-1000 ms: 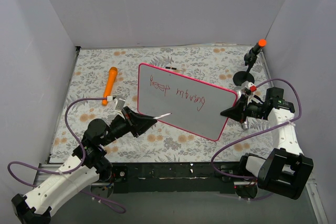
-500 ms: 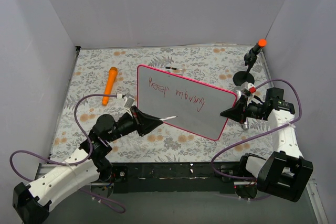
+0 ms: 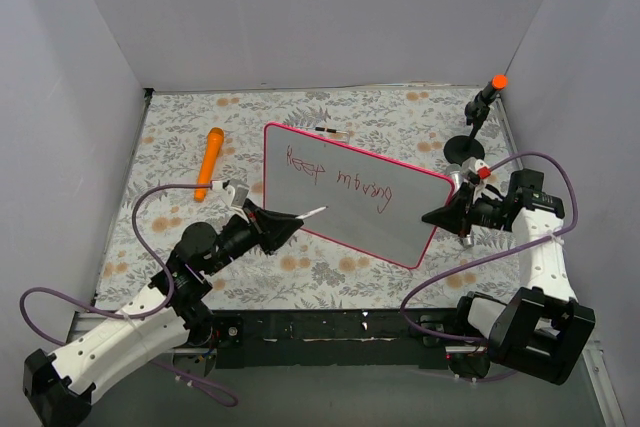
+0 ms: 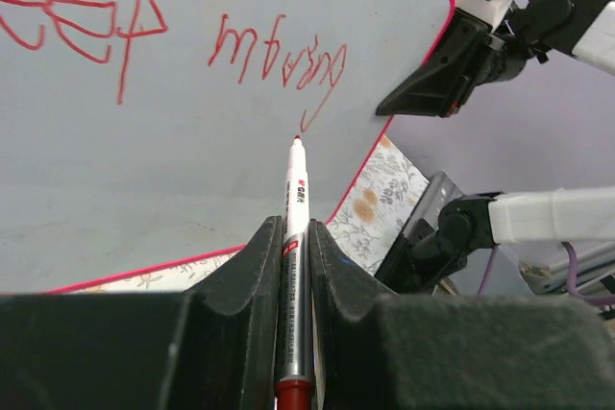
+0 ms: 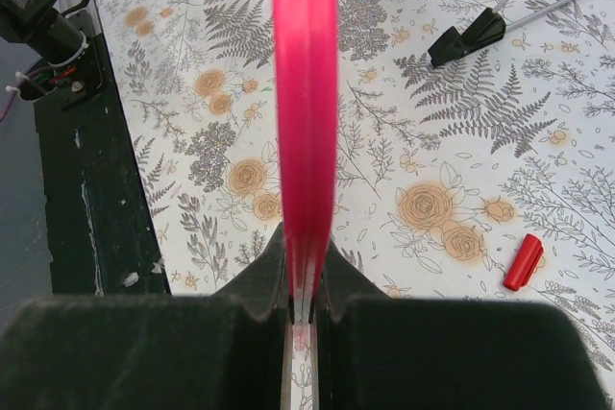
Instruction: Write a sentence on the whiteboard
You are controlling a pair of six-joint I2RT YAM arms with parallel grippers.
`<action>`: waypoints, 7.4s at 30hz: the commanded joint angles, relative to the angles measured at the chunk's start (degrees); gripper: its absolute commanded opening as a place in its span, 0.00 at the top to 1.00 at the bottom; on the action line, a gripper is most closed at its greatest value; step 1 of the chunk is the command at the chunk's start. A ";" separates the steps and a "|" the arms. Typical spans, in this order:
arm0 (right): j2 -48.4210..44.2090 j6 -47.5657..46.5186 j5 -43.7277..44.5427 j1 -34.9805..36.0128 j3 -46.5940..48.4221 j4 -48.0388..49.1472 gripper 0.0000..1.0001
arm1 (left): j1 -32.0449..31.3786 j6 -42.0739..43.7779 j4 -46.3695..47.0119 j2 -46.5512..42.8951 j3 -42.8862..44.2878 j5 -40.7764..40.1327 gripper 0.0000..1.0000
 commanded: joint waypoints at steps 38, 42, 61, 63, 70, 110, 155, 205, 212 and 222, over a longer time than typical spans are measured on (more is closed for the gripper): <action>6.71 -14.84 0.26 -8.30 5.59 -11.83 0.99 | 24.58 -2.86 35.49 17.75 -9.90 23.11 1.00; 5.75 -12.65 0.88 -7.42 5.06 -9.54 0.99 | 25.46 -2.16 41.65 23.37 -9.57 25.21 1.00; 4.78 -9.38 1.84 -6.01 4.36 -5.67 0.99 | 38.82 -10.60 77.41 53.14 -6.94 39.89 1.00; 5.04 -9.65 2.02 -5.92 4.36 -5.84 0.99 | 39.08 -12.18 82.06 55.18 -6.58 40.77 1.00; 5.04 -9.65 2.11 -5.75 4.27 -5.84 0.99 | 39.26 -10.87 80.42 56.25 -4.30 42.79 1.00; 5.13 -9.47 2.20 -5.66 4.10 -5.58 0.99 | 39.35 -1.72 63.55 56.95 2.47 43.76 1.00; 4.78 -10.00 2.02 -5.66 4.18 -6.20 0.99 | 35.92 3.29 54.74 58.01 3.62 42.36 1.00; 4.78 -11.41 2.20 -5.66 4.36 -7.34 0.99 | 33.64 4.78 49.04 59.33 4.23 40.68 1.00; 4.78 -11.49 2.20 -5.66 4.27 -7.43 0.99 | 33.55 -0.22 55.54 56.43 3.70 43.58 1.00; 4.87 -11.41 2.11 -5.66 4.36 -7.43 0.99 | 33.29 -5.06 60.64 57.12 4.41 44.20 1.00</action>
